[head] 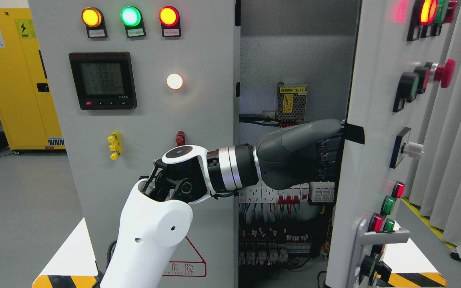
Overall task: Open door with both hands
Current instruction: 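Push the ajar door open outward with the left hand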
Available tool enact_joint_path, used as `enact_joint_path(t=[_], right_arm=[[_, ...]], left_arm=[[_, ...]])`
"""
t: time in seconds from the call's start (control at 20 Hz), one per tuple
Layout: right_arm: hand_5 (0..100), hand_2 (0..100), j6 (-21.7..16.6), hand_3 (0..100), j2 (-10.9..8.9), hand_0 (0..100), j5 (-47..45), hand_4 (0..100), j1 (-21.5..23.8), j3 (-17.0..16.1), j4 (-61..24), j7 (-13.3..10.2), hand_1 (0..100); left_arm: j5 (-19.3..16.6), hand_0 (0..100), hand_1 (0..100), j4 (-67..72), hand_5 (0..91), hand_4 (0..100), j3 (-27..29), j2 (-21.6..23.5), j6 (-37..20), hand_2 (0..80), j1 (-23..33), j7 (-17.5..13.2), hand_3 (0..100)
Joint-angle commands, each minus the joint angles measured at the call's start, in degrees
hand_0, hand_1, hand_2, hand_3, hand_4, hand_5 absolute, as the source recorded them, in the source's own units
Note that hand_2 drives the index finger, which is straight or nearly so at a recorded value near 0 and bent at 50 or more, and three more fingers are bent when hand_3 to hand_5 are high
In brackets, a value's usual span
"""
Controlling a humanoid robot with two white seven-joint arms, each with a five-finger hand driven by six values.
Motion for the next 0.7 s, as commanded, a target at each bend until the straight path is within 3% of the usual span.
enact_joint_path(t=[0.0,0.2,0.65], right_arm=[[0,4,-0.02,0,0.18,0,0.79,0,0.0,-0.23,-0.02,0.0,50],[0,4,-0.02,0,0.18,0,0.79,0,0.0,-0.23,-0.02,0.0,50],[0,4,-0.02,0,0.0,0,0.79,0,-0.18,-0.23,-0.02,0.0,50]], left_arm=[[-0.09,12,56,0.77,0.0,0,-1.53,-3.49,-0.24,0.0,-0.18,-0.01,0],[0.17,12,56,0.59,0.0,0,-2.23,-3.58,-0.32,0.0,-0.44,2.18,0],[3.68,12,56,-0.9,0.0,0,-5.22,-3.49,-0.5,0.0,-1.67,2.36,0]])
